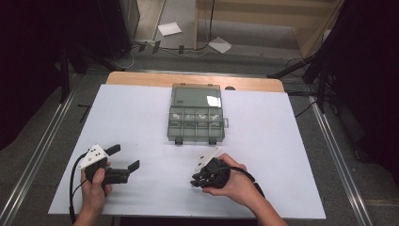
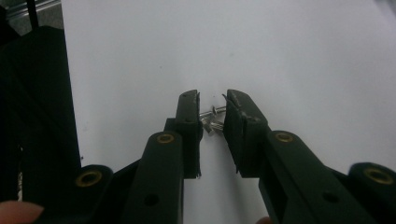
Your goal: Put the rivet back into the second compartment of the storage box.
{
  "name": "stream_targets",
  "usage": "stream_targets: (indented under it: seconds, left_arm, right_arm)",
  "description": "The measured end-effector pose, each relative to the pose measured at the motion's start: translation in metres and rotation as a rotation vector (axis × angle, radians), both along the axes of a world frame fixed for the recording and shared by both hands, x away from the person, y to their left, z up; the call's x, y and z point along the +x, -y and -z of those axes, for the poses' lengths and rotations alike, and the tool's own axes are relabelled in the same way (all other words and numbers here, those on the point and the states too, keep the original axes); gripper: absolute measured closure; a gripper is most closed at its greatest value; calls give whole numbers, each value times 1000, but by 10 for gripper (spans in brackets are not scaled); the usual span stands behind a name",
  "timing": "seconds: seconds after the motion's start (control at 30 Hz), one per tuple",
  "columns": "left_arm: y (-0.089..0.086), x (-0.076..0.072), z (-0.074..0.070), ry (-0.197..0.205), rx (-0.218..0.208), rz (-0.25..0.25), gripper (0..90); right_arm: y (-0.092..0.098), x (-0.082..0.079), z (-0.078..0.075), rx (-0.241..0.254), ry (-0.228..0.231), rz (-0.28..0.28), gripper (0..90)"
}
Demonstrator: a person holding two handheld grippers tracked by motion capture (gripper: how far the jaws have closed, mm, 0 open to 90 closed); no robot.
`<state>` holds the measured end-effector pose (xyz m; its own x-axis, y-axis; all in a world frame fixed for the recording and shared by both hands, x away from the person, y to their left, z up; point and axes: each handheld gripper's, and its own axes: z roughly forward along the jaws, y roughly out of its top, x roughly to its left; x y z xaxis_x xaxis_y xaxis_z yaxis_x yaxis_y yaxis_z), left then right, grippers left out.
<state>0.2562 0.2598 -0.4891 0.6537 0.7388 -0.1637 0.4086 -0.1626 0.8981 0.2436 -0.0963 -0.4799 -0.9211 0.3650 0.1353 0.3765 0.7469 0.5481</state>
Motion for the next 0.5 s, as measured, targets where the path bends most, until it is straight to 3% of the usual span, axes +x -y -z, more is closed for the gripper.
stream_targets:
  seconds: [0.5]
  left_arm:
    - [1,0,0,-8,5,6,0]
  right_arm:
    - [-3,2,11,-37,-25,-20,804]
